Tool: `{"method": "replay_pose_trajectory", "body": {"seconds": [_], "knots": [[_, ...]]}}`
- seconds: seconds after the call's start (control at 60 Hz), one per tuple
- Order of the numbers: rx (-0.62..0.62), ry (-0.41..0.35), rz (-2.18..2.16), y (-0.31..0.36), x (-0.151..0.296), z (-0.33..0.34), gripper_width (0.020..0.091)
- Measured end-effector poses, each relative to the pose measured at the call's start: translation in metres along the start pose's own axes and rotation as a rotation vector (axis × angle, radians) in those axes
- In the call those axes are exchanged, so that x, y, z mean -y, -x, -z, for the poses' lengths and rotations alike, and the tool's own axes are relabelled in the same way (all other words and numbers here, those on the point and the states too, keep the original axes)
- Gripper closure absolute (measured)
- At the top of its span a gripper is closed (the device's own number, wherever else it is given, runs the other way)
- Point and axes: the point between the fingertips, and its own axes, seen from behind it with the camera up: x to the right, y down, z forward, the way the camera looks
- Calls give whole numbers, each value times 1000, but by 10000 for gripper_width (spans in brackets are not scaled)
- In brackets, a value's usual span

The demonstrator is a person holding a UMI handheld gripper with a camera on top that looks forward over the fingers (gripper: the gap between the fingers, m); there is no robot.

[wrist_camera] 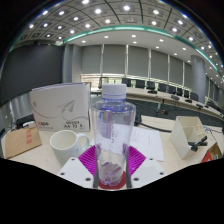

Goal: Pour water

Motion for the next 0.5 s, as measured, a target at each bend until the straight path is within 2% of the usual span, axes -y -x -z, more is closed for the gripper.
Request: {"method": "replay_pose_trajectory", "body": {"seconds": [0.083,0.217,0.267,0.317,0.367,0.417,0.5], "knots": [[3,-13,-12,0,-2,2,697],[-1,3,-14,-1,-3,3,568],[-6,52,-21,-1,-11,3,423],[-12,93,-38,0,-18,8,228],[-36,121,-53,-3,-18,17,267],[-54,129,-54,-4,-12,27,237],[-97,139,-49,3,1,55,243]]}}
